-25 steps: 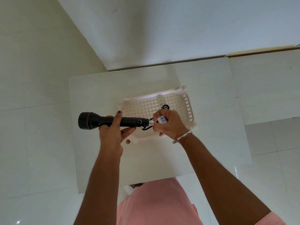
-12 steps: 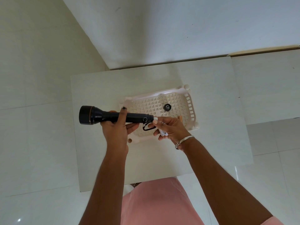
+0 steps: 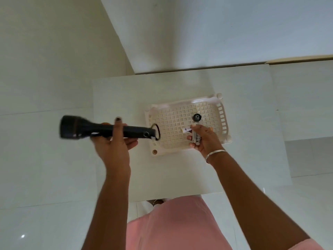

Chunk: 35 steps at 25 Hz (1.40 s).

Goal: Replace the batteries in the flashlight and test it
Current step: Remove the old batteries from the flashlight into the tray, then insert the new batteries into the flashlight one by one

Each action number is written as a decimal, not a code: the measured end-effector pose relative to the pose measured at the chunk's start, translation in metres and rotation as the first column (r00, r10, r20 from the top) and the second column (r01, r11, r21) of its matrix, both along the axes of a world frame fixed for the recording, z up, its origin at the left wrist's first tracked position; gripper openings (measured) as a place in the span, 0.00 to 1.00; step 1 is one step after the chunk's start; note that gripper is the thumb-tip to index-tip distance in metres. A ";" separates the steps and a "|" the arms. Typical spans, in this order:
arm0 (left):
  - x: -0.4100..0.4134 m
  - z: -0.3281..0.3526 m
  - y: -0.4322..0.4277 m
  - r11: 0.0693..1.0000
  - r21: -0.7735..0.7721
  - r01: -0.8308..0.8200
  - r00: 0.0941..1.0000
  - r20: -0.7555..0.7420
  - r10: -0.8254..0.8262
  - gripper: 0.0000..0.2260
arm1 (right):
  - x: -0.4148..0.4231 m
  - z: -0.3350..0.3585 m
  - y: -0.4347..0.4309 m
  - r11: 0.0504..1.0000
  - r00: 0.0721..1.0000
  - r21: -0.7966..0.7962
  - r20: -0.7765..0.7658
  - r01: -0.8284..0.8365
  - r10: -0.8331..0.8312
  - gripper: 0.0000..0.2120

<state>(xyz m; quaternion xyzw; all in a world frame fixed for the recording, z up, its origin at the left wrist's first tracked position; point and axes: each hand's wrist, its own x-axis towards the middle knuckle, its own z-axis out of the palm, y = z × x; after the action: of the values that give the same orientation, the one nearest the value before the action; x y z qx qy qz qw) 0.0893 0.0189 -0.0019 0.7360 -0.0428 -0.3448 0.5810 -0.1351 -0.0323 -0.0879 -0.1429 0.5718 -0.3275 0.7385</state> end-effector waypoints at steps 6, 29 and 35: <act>-0.024 -0.028 0.006 0.922 0.181 0.341 0.939 -0.116 -0.324 0.20 | 0.044 0.006 -0.007 0.864 0.753 -0.113 -0.555 -0.490 0.354 0.04; -0.034 -0.050 0.016 0.828 0.332 0.451 0.889 -0.247 -0.385 0.19 | 0.069 -0.015 0.012 0.470 0.063 0.070 -0.964 -0.880 0.260 0.14; -0.027 -0.032 0.007 0.988 0.069 0.137 0.769 -0.636 -0.062 0.11 | 0.062 -0.015 0.014 0.332 0.035 0.054 -0.966 -0.942 0.255 0.20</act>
<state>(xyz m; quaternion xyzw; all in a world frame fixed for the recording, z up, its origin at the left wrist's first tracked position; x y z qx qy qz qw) 0.0622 0.0264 -0.0335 0.6052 0.1349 -0.6040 0.5007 -0.0732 -0.0183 -0.1031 -0.7753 0.5640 0.0202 0.2836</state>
